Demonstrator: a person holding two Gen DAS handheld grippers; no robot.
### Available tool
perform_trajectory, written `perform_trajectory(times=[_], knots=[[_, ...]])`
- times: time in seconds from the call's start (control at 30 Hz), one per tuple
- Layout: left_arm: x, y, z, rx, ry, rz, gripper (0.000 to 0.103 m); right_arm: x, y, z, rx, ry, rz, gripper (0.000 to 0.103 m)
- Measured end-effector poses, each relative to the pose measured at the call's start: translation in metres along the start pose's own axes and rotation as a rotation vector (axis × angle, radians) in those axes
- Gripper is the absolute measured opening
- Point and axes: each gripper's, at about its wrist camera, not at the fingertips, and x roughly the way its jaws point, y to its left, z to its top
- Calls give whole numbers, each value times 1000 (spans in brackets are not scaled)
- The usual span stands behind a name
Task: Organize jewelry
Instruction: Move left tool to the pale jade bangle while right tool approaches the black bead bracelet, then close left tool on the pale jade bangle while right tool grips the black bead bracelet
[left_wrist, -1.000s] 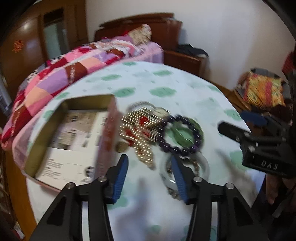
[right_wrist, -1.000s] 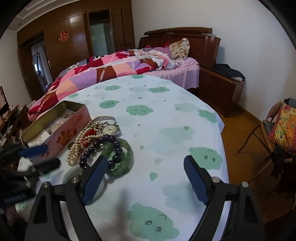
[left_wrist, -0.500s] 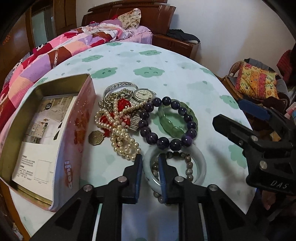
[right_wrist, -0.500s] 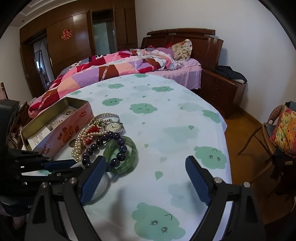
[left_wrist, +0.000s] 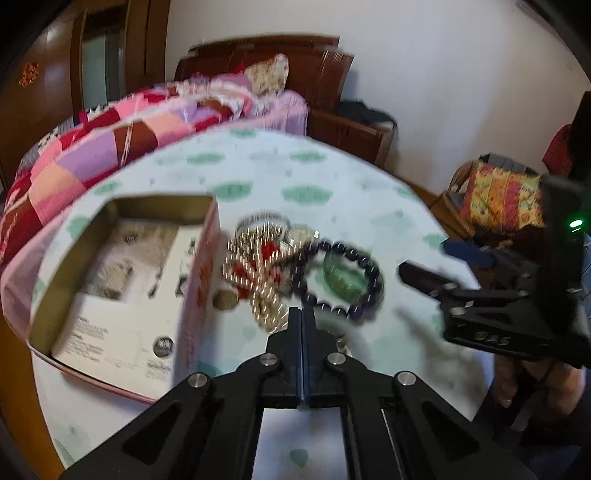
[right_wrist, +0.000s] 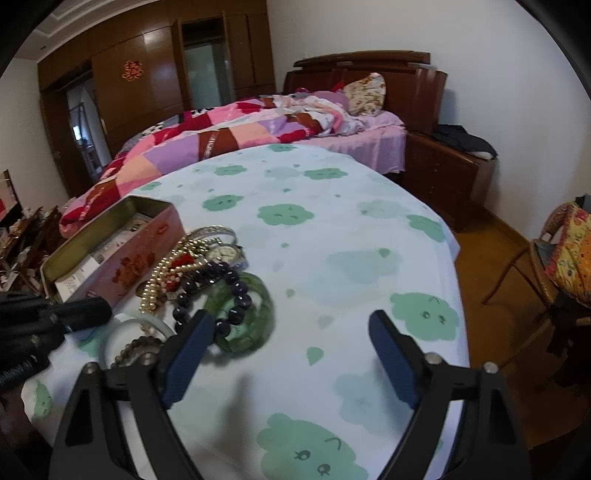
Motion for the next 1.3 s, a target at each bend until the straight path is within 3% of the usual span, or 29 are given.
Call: perform_trajectory(times=[0.17, 0.3, 0.37, 0.5, 0.6, 0.67, 0.8, 0.87, 0.93, 1.3], knots=[[2, 2, 1, 12, 8, 3, 0, 5, 8, 6, -45, 5, 8, 79], [12, 3, 0, 25, 40, 75, 0, 9, 13, 6, -63, 25, 25, 80], [17, 8, -2, -1, 56, 75, 4, 12, 14, 4, -71, 37, 25, 82], [23, 12, -6, -31, 73, 70, 41, 19, 15, 5, -75, 61, 28, 80], [20, 12, -5, -34, 52, 78, 51, 24, 21, 10, -101, 68, 29, 71], [18, 14, -5, -42, 48, 70, 52, 29, 26, 12, -113, 74, 35, 67], [20, 17, -9, -55, 59, 54, 52, 48, 37, 11, -148, 144, 57, 41], [22, 17, -10, -56, 66, 43, 52, 49, 40, 9, -166, 147, 55, 33], [23, 17, -11, -55, 68, 31, 52, 44, 37, 9, -141, 137, 89, 16], [30, 8, -13, -11, 93, 43, 52, 11, 22, 7, -108, 71, 103, 16]])
